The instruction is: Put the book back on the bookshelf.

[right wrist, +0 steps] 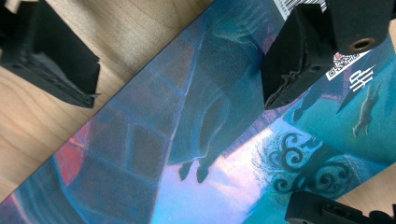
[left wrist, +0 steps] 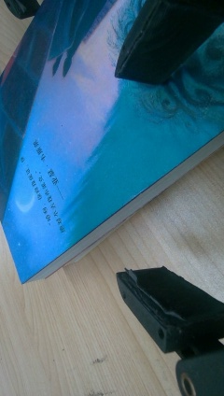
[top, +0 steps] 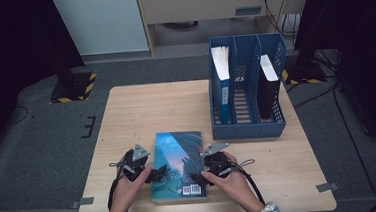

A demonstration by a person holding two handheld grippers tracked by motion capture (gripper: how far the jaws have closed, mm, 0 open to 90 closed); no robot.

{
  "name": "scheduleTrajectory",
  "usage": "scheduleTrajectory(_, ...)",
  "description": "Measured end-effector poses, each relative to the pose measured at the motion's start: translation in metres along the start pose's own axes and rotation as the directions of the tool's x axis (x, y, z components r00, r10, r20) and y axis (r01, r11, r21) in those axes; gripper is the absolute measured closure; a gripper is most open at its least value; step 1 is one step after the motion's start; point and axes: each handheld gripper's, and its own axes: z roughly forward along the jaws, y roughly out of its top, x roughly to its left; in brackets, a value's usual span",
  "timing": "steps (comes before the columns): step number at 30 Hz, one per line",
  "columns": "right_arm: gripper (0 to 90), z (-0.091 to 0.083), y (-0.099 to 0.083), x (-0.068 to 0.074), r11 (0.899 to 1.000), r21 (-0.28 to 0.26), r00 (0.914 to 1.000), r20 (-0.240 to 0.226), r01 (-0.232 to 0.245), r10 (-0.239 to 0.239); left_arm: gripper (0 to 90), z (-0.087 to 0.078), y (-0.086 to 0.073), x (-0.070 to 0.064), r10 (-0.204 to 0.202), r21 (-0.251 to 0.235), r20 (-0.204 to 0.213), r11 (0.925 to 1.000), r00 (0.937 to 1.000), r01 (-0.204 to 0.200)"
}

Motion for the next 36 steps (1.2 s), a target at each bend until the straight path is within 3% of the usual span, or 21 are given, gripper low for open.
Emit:
scheduleTrajectory(5,8.3,0.002,0.0,-0.002,1.0,-0.002,0.9998,-0.004,-0.018,0.018,3.6,0.002,-0.003,0.002,-0.034,0.009,0.02,0.9994,0.9992,0.034)
scheduleTrajectory(10,7.4,0.003,-0.003,-0.005,0.999,-0.008,0.9988,-0.03,-0.04,0.039,3.7,0.005,-0.002,0.001,-0.032,0.01,0.053,0.9994,0.9981,0.032)
scheduleTrajectory(15,7.3,0.004,-0.005,-0.006,0.998,-0.01,0.9971,-0.048,-0.06,0.06,7.1,0.007,-0.002,-0.003,-0.022,0.012,0.111,0.9997,0.9936,0.021)
scheduleTrajectory(22,7.3,0.007,-0.006,-0.007,0.996,-0.002,0.9922,-0.088,-0.089,0.089,7.9,0.011,-0.001,-0.002,-0.05,0.028,0.16,0.9986,0.9859,0.046)
scheduleTrajectory(36,4.0,0.01,-0.01,-0.015,0.993,0.017,0.9805,-0.157,-0.117,0.118,6.2,0.02,0.006,0.002,-0.022,0.035,0.183,0.9993,0.9828,0.016)
